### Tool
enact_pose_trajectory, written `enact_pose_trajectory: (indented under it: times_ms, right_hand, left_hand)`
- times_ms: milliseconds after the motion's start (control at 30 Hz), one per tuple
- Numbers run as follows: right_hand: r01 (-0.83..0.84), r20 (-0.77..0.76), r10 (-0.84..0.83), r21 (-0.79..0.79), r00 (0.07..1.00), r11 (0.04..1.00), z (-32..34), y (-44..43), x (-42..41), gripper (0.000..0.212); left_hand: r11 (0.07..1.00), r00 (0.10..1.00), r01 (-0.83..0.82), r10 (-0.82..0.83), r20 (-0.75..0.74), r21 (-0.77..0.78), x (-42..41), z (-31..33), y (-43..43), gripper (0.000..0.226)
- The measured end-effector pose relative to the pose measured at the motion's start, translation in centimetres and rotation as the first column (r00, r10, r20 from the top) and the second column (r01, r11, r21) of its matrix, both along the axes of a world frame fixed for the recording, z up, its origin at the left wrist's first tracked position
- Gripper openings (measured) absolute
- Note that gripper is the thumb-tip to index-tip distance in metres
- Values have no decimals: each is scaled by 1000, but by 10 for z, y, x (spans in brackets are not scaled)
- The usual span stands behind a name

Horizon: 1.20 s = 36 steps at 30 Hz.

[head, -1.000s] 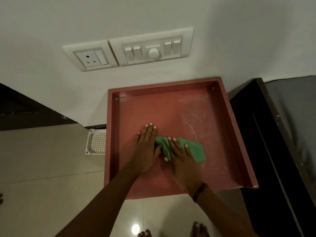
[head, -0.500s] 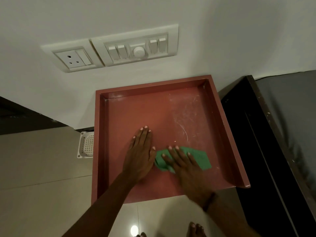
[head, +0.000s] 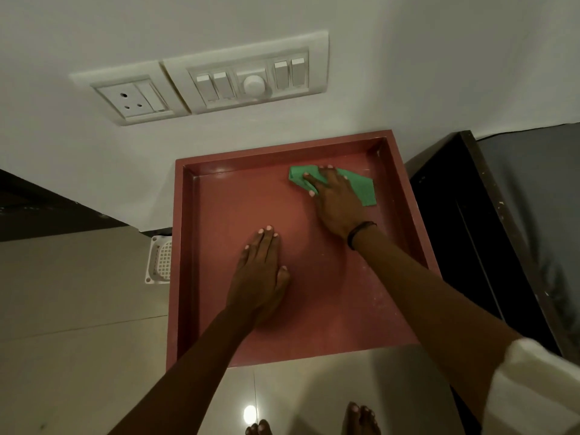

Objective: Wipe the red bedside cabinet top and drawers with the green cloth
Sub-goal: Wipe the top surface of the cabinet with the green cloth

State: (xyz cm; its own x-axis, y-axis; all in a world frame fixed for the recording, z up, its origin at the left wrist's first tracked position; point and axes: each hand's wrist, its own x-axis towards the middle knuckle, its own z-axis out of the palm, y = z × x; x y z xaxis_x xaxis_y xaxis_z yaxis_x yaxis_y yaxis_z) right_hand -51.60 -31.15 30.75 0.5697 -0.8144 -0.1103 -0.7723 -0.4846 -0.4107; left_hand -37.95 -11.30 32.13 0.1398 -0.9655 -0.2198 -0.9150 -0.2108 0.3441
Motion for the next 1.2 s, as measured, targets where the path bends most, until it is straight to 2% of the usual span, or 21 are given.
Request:
enact_pose_trajectory:
  times_ms: [133,300,467,567,667,800,900,1033,1100,1200]
  right_hand:
    - [-40,38,38,65,999,997,4,76,-35,49]
    - [-15,-73,20,68,997,998,11,203,-98,56]
    - [38,-171,-31,40,985,998,11,278,-137,71]
    - [94,-134,-98,-37,986,995,7,268,-131,69]
    - [172,-66,-173,-16,983,985,3,228,-107,78]
    - [306,92,-308,37,947,951,-7,131,-62,59]
    - [361,63,-360,-1,931,933,-9,52,-25,56]
    - [407,33,-408,36,913,913,-2,-9,21,51]
    - [276,-27,-277,-19,961,961,-2,-1,31,51]
    - [-108,-60,105,-49,993,993,-2,36,28,52]
  left_hand:
    - [1000,999,-21,22,42,-18,-7,8,-9,66]
    - [999,999,51,-51,13,-10,-28,16,-34,60]
    - [999,999,8,-6,-48,41,-40,15,-42,58]
    - [999,997,-3,6,-83,37,-41,12,-41,59]
    - [1000,994,-1,1,-108,5,-40,11,-43,56]
    - [1000,996,8,-10,-90,-29,-31,9,-41,57]
    - [1000,990,-8,4,-144,-27,-26,10,-40,57]
    - [996,948,-89,80,-308,-16,-19,12,-43,57]
    - [978,913,-203,169,-372,-55,-17,14,-47,56]
    - [938,863,-338,273,-425,-83,-18,16,-53,60]
